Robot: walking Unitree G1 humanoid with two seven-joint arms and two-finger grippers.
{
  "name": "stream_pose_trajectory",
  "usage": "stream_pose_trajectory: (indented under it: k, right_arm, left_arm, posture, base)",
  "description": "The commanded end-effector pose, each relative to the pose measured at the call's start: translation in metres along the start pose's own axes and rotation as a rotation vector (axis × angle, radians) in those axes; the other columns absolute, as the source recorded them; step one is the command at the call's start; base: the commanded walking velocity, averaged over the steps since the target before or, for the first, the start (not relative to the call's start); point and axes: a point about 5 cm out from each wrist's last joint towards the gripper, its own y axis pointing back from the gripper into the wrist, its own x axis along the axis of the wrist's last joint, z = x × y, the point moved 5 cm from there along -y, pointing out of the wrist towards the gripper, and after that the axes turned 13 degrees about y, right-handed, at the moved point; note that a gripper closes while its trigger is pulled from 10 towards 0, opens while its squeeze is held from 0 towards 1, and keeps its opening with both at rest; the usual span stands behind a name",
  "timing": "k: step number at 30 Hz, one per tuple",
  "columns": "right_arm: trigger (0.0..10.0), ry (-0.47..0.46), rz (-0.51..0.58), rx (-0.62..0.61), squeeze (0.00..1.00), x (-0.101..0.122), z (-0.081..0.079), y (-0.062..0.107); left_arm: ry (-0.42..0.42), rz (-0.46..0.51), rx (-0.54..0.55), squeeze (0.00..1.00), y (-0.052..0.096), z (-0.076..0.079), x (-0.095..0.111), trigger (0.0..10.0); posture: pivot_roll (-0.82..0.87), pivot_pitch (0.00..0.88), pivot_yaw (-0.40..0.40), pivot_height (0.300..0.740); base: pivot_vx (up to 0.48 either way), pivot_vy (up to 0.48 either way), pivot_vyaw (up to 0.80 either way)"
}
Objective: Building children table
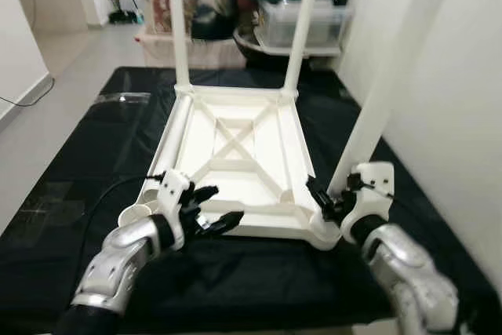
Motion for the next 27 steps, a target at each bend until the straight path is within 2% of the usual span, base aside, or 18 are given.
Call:
stream_pose_trajectory:
  k: [1,4,6,9,10,11,12,15,17,18,19,20,21,22,23,25,26,27]
  right_arm:
    - [10.0,-0.014,0.051,0.148,0.0,0.008,-0.014,-0.005]
    - [10.0,0.037,0.081,0.195,0.0,0.014,-0.011,-0.004]
    - [10.0,0.04,0.15,0.357,0.0,0.024,-0.018,0.001]
    - [10.0,0.034,0.179,0.431,0.0,0.028,-0.022,0.003]
    - [8.6,0.034,0.196,0.481,0.0,0.029,-0.025,0.004]
    - [8.6,0.034,0.196,0.481,0.0,0.029,-0.025,0.004]
    - [0.0,0.021,0.213,0.539,0.0,0.03,-0.031,0.006]
    - [0.0,-0.015,0.177,0.505,0.0,0.017,-0.036,-0.001]
    - [0.0,-0.016,0.116,0.381,0.0,0.004,-0.029,-0.015]
    - [0.0,-0.015,0.057,0.231,0.0,-0.008,-0.015,-0.025]
    - [0.0,-0.015,0.057,0.231,0.0,-0.008,-0.015,-0.025]
    - [0.0,-0.022,-0.031,-0.003,0.0,-0.023,0.009,-0.032]
    - [0.0,-0.045,-0.184,-0.32,0.0,-0.049,0.04,-0.026]
    - [0.0,-0.045,-0.184,-0.32,0.0,-0.049,0.04,-0.026]
    - [0.0,-0.057,-0.297,-0.525,0.0,-0.067,0.058,-0.014]
    - [0.0,-0.057,-0.297,-0.525,0.0,-0.067,0.058,-0.014]
    - [0.0,-0.077,-0.35,-0.657,0.0,-0.076,0.061,0.0]
    - [0.0,-0.081,-0.346,-0.691,0.0,-0.074,0.051,0.006]
  left_arm:
    - [0.005,-0.019,0.011,0.0,0.003,-0.002,-0.007,10.0]
    - [0.005,-0.017,0.014,0.0,0.003,-0.003,-0.007,10.0]
    - [0.002,-0.013,0.018,0.0,0.003,-0.003,-0.005,10.0]
    - [0.002,-0.011,0.02,0.0,0.003,-0.004,-0.005,10.0]
    - [0.001,-0.01,0.021,0.0,0.004,-0.004,-0.004,10.0]
    - [0.001,-0.01,0.021,0.0,0.004,-0.004,-0.004,10.0]
    - [0.002,-0.01,0.021,0.0,0.005,-0.004,-0.005,10.0]
    - [0.002,-0.013,0.025,0.0,0.007,-0.004,-0.005,10.0]
    - [0.001,-0.013,0.026,0.0,0.008,-0.004,-0.005,10.0]
    - [0.001,-0.015,0.027,0.0,0.008,-0.004,-0.005,10.0]
    - [0.001,-0.015,0.027,0.0,0.008,-0.004,-0.005,10.0]
    - [0.0,-0.017,0.028,0.0,0.008,-0.005,-0.005,10.0]
    - [0.002,-0.02,0.025,0.0,0.007,-0.005,-0.006,10.0]
    - [0.002,-0.02,0.025,0.0,0.007,-0.005,-0.006,10.0]
    - [0.002,-0.021,0.023,0.0,0.006,-0.005,-0.006,10.0]
    - [0.002,-0.021,0.023,0.0,0.006,-0.005,-0.006,10.0]
    - [0.002,-0.023,0.017,0.0,0.005,-0.004,-0.006,10.0]
    - [0.004,-0.022,0.011,0.0,0.004,-0.002,-0.006,10.0]
  posture:
    - [0.09,0.0,-0.076,0.74]
    - [0.09,0.0,-0.081,0.74]
    - [0.11,0.0,-0.088,0.74]
    - [0.11,0.0,-0.089,0.74]
    - [0.11,0.0,-0.089,0.74]
    - [0.11,0.0,-0.089,0.74]
    - [0.12,0.0,-0.092,0.74]
    - [0.12,0.0,-0.09,0.74]
    - [0.12,0.0,-0.089,0.74]
    - [0.12,0.0,-0.084,0.74]
    - [0.12,0.0,-0.084,0.74]
    - [0.11,0.0,-0.079,0.74]
    - [0.1,0.0,-0.071,0.74]
    - [0.1,0.0,-0.071,0.74]
    - [0.1,0.0,-0.071,0.74]
    - [0.1,0.0,-0.071,0.74]
    - [0.09,0.0,-0.067,0.74]
    - [0.09,0.0,-0.065,0.74]
  base:
    - [0.0,0.0,0.0]
    - [0.0,0.0,0.0]
    - [0.0,0.0,0.0]
    - [0.0,0.0,0.0]
    - [0.0,0.0,0.0]
    - [0.0,0.0,0.0]
    - [0.0,0.0,0.0]
    - [0.0,0.0,0.0]
    - [0.0,0.0,0.0]
    - [0.0,0.0,0.0]
    - [0.0,0.0,0.0]
    - [0.0,0.0,0.0]
    - [0.0,0.0,0.0]
    - [0.0,0.0,0.0]
    - [0.0,0.0,0.0]
    - [0.0,0.0,0.0]
    - [0.0,0.0,0.0]
    - [0.0,0.0,0.0]
